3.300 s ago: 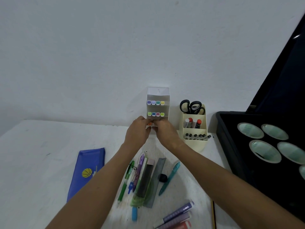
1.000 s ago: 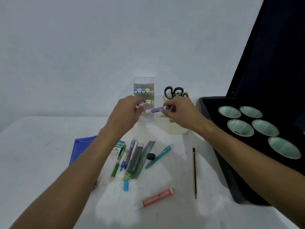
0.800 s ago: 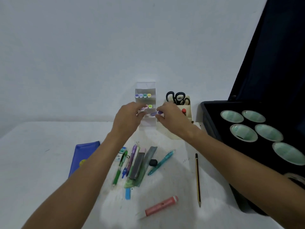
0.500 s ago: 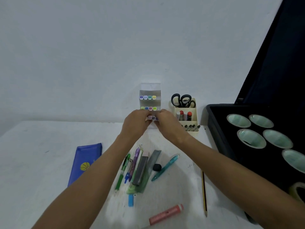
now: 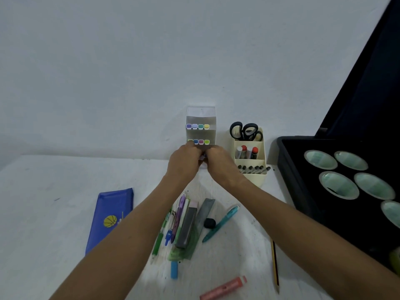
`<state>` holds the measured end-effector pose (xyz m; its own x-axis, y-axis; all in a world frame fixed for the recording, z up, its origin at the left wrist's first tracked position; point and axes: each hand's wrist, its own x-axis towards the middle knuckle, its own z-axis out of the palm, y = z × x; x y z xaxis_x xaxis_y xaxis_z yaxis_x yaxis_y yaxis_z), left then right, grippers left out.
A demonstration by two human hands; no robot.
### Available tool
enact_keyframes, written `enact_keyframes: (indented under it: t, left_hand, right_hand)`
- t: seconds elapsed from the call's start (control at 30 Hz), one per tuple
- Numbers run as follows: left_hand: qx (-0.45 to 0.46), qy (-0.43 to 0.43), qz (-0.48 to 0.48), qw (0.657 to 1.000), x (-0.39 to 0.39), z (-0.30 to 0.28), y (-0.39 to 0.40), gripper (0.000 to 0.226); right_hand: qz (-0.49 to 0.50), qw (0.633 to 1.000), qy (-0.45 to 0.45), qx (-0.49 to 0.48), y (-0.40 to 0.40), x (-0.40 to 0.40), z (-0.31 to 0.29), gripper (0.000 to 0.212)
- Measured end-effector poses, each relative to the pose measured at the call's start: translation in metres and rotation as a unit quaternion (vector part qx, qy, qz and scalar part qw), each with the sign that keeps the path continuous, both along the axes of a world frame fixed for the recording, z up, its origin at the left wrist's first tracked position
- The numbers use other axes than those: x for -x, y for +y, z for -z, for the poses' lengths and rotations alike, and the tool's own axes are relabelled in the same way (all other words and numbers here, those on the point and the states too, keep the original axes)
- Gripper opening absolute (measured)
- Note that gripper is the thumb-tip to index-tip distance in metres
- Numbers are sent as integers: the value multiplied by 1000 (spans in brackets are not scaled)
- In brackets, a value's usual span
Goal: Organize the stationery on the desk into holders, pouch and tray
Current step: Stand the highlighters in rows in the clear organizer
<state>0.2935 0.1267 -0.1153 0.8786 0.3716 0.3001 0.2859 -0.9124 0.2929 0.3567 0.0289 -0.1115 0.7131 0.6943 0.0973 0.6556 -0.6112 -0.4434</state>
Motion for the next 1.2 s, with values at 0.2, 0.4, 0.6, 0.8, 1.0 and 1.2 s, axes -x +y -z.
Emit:
enact_keyframes:
  t: [0.2,0.4,0.6,0.8,1.0,1.2]
  left_hand:
    - [-10,2,-16,1000,2,5,0,23]
    - [-28,19,-21,999,4,5,-1,23]
    - [-33,32,-27,999,4,4,-4,24]
    - [-40,54,-37,997,6,2,-9,23]
    - [-11,34,-19,999,30,-11,-22,32]
    - [61,55,-17,996,81,5,-33,42]
  right_hand:
    - [4,999,-31,12,-3,-3,2,26]
    - [32,998,-50,28,0,-3,9,29]
    - [20,998,-61,-26,-5,-1,13,24]
    - [4,996,-72,-49,-10,4,13,24]
    - [-21,996,-59,-55,-19,20,10,34]
    - [-138,989,8,47,-76,62,-16,34]
